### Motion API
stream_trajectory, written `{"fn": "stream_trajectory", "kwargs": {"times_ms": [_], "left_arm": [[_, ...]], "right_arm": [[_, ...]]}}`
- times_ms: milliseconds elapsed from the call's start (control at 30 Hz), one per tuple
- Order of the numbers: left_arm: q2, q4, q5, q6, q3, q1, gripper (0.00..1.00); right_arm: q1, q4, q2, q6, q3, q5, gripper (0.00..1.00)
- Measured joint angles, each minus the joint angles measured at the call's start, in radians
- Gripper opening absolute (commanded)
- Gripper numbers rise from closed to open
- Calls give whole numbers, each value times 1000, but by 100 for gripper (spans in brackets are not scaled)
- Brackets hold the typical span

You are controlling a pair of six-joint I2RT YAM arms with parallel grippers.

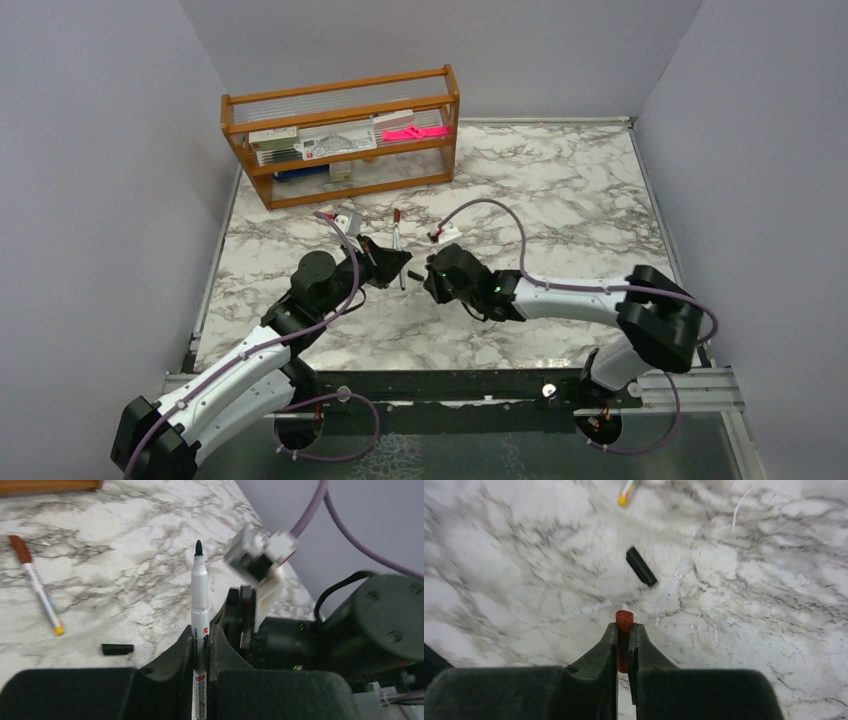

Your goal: Insert the pens into the pen caps

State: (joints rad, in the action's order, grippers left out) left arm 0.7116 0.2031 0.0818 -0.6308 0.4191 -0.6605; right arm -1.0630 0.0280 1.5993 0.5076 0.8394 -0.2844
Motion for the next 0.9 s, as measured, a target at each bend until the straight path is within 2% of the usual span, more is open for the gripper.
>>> {"fn": "stream_trajectory", "kwargs": {"times_ms": [133,300,400,667,900], "left_arm": [[59,171,96,-100,-67,0,0],[113,323,189,-185,-113,-1,0],[140,393,230,-208,-113,-1,0],[257,513,307,-235,-106,-32,0],[269,571,319,-239,-106,-45,0]], "right_arm": [[48,-102,-179,84,-57,-26,2],[151,-361,-350,163,-219,-19,2],[167,-507,-409,172,-301,-9,2],[167,-761,-426,133,-301,104,2],[168,-840,-419,105,-266,181,1]]}}
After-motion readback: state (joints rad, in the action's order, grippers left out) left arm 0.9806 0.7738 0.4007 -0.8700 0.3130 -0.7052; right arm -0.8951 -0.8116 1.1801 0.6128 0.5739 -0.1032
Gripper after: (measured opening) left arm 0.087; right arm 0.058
